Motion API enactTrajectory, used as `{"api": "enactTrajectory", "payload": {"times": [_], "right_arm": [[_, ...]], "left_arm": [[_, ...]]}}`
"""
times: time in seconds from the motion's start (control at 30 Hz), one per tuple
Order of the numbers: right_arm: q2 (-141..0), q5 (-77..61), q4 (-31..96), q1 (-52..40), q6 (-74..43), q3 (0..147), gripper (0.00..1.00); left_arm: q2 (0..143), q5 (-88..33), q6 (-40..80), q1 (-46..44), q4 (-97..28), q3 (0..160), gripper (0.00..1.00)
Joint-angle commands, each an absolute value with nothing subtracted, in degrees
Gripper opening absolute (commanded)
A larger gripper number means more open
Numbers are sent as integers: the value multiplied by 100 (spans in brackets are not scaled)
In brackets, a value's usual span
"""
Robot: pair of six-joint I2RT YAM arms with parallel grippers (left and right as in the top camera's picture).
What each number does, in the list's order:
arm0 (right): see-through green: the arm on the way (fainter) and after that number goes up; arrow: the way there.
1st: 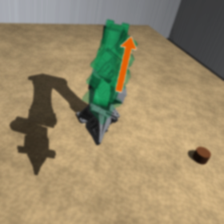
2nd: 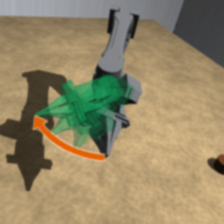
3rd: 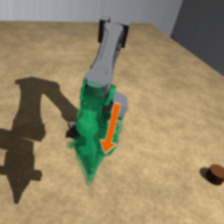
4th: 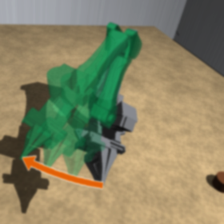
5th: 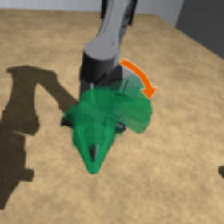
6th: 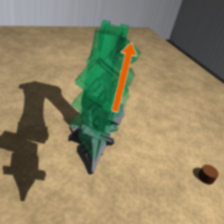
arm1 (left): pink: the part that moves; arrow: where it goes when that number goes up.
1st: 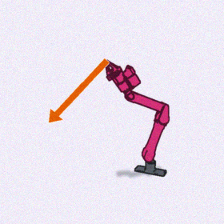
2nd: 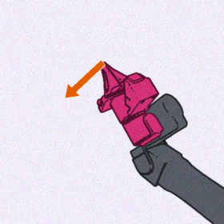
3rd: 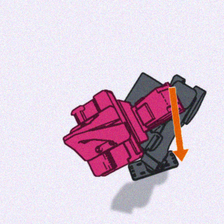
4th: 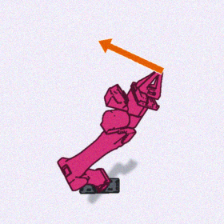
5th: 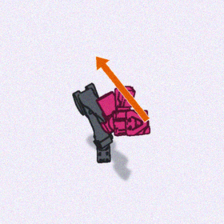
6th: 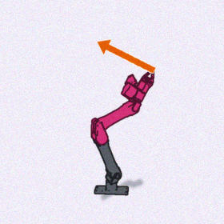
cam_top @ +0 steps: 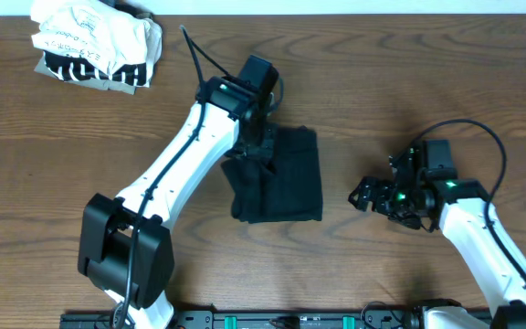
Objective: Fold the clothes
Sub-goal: 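Press the folded bundle and adjust its top edge with the left gripper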
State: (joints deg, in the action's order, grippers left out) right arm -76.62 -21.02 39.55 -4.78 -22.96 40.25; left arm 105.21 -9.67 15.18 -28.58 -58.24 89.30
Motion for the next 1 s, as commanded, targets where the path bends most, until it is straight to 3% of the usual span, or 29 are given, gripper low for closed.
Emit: {"api": "enactTrajectory", "payload": {"times": [0.0, 0.3, 0.37, 0.53, 0.97], "right_arm": [[-7841, -2097, 3876, -681, -2668, 4001, 97], [-7913, -2104, 3931, -757, -2740, 4001, 98], [-7913, -2106, 3964, -757, -2740, 4001, 98], [-7913, -2106, 4005, -757, -2738, 4001, 98], [-7913, -2130, 4045, -757, -2738, 4001, 99]], "left_arm": [[10398, -939, 1911, -3015, -5658, 9078, 6], [10418, -939, 2029, -3310, -5231, 9054, 13], [10420, -939, 2027, -3343, -5231, 9041, 34], [10436, -954, 2029, -3374, -5234, 9035, 70], [10283, -1076, 2027, -3240, -5336, 9122, 72]]}}
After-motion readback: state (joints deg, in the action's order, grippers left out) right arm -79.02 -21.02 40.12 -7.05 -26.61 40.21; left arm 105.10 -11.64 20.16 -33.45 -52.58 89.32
